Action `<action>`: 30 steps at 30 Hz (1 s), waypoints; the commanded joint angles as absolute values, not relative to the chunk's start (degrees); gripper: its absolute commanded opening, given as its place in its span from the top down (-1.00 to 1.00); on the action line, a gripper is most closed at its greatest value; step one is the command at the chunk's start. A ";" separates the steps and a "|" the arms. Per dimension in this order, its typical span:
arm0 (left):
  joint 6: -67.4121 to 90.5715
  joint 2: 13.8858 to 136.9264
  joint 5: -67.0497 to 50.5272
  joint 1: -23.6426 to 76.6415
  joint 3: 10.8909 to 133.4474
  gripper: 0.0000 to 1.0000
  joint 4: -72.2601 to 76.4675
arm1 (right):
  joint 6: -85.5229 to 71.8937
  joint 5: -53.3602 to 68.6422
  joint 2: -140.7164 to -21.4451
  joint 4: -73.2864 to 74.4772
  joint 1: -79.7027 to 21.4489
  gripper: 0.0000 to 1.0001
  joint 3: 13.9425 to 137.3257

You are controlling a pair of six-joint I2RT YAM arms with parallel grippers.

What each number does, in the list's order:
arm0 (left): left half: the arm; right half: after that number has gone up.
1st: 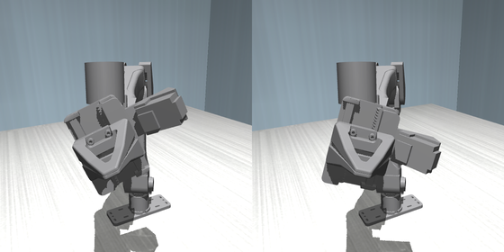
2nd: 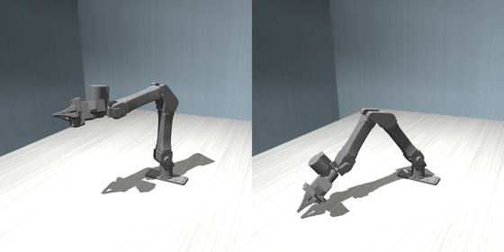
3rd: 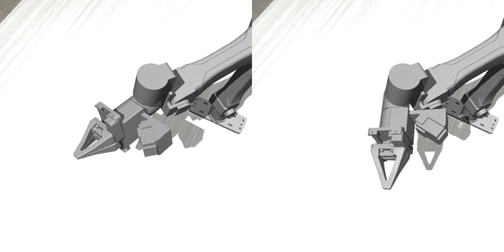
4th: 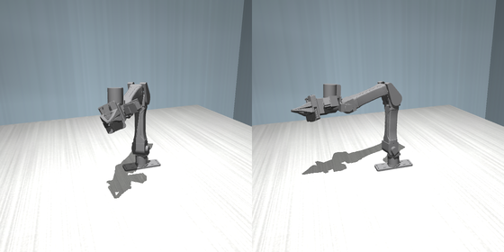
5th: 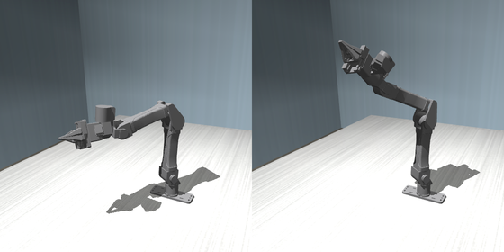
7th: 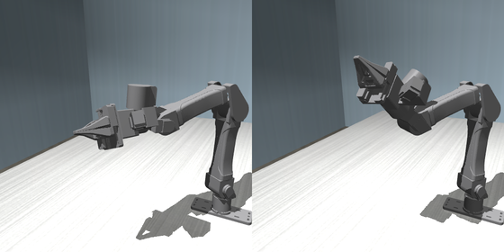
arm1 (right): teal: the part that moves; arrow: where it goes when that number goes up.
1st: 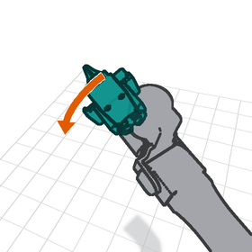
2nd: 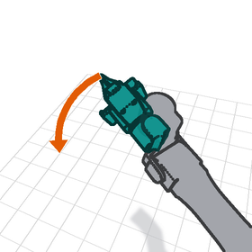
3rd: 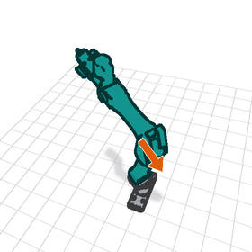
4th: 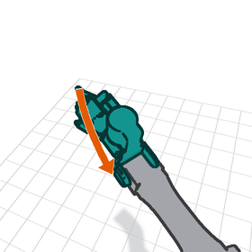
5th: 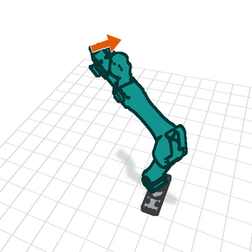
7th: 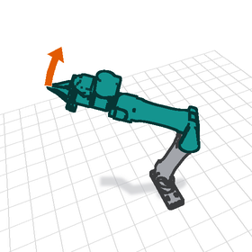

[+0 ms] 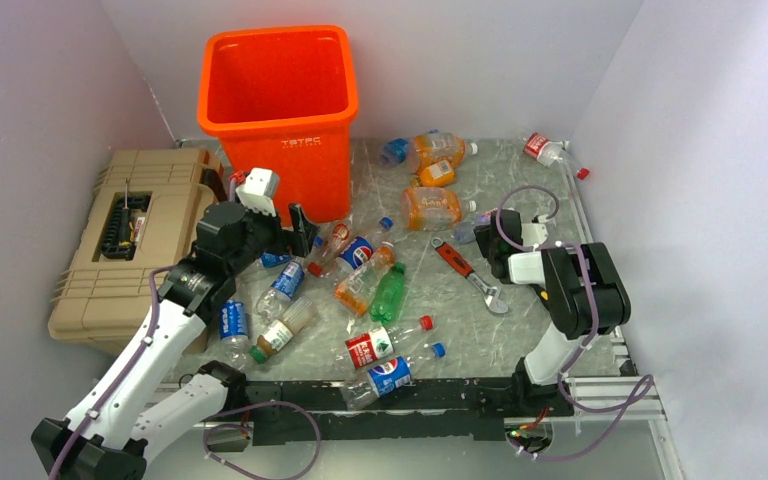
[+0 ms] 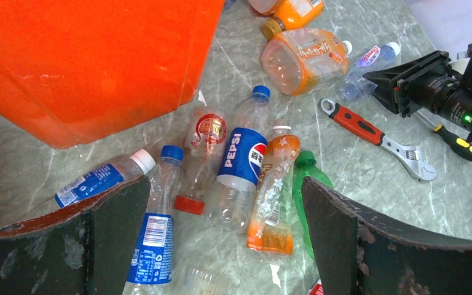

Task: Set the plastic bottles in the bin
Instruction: Pick up the plastic bottle at the center of the board.

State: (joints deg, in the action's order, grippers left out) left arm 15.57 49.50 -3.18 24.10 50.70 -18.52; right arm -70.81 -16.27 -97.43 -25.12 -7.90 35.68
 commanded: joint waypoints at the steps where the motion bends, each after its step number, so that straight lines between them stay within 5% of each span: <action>1: 15.10 49.83 -3.69 24.35 51.45 -0.97 -17.74 | -68.55 -15.74 -94.75 -23.33 -7.73 0.41 33.10; 8: 15.26 49.58 -3.74 24.52 51.39 -0.96 -17.60 | -65.10 -17.60 -83.70 -20.17 -8.09 1.00 31.02; 16: 15.37 49.55 -3.07 24.82 51.59 -0.93 -18.10 | -55.41 -20.34 -65.21 -16.31 -15.63 1.00 30.96; 24: 14.57 44.30 -1.07 25.30 50.71 -0.95 -16.86 | -30.15 -10.30 -54.00 -25.80 -39.74 1.00 28.83; 30: 14.72 39.84 -14.19 25.66 46.63 -0.99 -8.02 | -17.97 -12.75 -52.78 -19.84 -54.61 1.00 31.51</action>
State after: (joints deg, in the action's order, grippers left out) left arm 15.27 41.74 -4.54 25.23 48.23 -15.49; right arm -30.11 -12.58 -53.87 -21.50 -47.77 29.71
